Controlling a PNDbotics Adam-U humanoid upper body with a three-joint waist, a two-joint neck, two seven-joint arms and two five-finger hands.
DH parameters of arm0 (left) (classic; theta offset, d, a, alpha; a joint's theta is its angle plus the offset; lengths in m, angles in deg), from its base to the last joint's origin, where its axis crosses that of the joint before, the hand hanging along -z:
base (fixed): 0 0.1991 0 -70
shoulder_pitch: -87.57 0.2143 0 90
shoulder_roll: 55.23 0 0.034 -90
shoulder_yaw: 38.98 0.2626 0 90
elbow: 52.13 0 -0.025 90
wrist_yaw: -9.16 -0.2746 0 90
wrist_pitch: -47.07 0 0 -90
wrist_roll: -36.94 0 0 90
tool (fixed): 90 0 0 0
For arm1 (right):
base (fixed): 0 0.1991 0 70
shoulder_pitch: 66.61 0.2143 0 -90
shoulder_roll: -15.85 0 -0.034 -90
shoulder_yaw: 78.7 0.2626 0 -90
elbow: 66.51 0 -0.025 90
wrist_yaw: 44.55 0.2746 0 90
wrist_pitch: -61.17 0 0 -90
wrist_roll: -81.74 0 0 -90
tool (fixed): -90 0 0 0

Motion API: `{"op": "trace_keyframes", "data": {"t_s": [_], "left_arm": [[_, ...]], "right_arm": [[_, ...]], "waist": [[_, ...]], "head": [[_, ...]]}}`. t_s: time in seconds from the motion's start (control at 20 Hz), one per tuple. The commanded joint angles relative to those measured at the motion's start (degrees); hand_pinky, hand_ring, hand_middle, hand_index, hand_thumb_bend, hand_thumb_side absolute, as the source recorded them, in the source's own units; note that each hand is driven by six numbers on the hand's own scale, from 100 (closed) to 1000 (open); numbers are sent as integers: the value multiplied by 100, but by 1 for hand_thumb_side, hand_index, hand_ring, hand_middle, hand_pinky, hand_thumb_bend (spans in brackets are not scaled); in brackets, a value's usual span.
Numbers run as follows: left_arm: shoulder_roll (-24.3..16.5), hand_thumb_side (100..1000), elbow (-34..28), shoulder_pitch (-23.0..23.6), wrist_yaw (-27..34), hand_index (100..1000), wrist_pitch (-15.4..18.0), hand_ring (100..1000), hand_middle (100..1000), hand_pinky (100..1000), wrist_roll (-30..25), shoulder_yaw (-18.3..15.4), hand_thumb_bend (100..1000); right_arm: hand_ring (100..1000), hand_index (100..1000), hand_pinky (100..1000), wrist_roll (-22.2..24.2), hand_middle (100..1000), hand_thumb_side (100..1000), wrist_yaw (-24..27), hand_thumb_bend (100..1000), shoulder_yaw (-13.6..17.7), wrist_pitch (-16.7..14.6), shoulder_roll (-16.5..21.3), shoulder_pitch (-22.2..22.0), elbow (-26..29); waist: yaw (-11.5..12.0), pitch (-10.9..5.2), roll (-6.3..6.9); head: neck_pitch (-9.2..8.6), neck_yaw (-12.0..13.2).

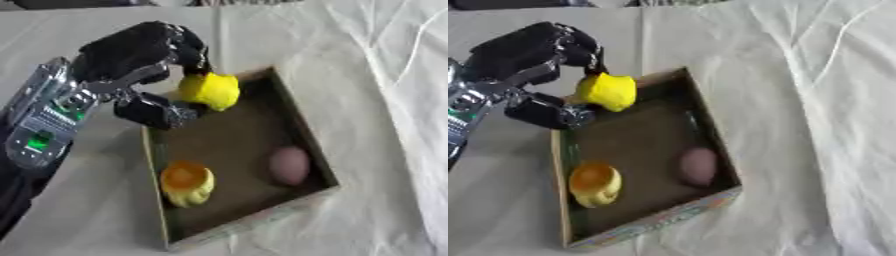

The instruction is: Pick up objects on the table and place them in the box.

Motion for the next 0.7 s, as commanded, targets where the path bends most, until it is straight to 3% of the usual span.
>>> {"op": "trace_keyframes", "data": {"t_s": [0.05, 0.2, 0.25, 0.3, 0.35, 0.45, 0.55, 0.7], "left_arm": [[52, 266, -332, 27, 115, 559, -271, 456, 409, 506, -302, 137, 100], [120, 236, -326, 92, 119, 615, -480, 493, 457, 551, -580, 243, 100], [139, 210, -289, 105, 96, 689, -534, 561, 526, 616, -678, 238, 100], [153, 188, -240, 116, 54, 812, -574, 695, 667, 731, -772, 233, 100], [160, 167, -173, 128, -7, 876, -606, 801, 771, 832, -863, 233, 100], [167, 128, -44, 141, -174, 950, -666, 905, 864, 941, -1051, 151, 100], [214, 325, 2, 165, -479, 976, -696, 955, 890, 992, -1222, 14, 186], [266, 446, 3, 203, -709, 981, -713, 972, 900, 1000, -1151, -98, 233]], "right_arm": [[801, 813, 899, 0, 547, 470, -3, 100, 73, 32, 89, 26, 92], [801, 813, 900, 16, 546, 470, -1, 100, 72, 57, 67, 24, 92], [801, 813, 900, 22, 546, 470, -1, 100, 73, 61, 58, 20, 92], [801, 813, 900, 27, 546, 470, -2, 100, 75, 66, 50, 15, 92], [801, 812, 900, 31, 546, 470, -2, 100, 77, 71, 42, 9, 92], [801, 812, 900, 41, 545, 470, -8, 100, 80, 81, 25, -9, 92], [801, 812, 901, 51, 545, 470, -15, 100, 83, 87, 10, -21, 92], [802, 811, 901, 49, 545, 470, -18, 100, 91, 90, -7, -31, 92]], "waist": [[-16, -91, -10], [-24, -85, -2], [-25, -85, -2], [-27, -85, -2], [-28, -85, -3], [-25, -86, -5], [-19, -86, -10], [-16, -86, -15]], "head": [[6, -32], [6, -44], [3, -45], [2, -46], [2, -46], [9, -52], [11, -54], [14, -57]]}}
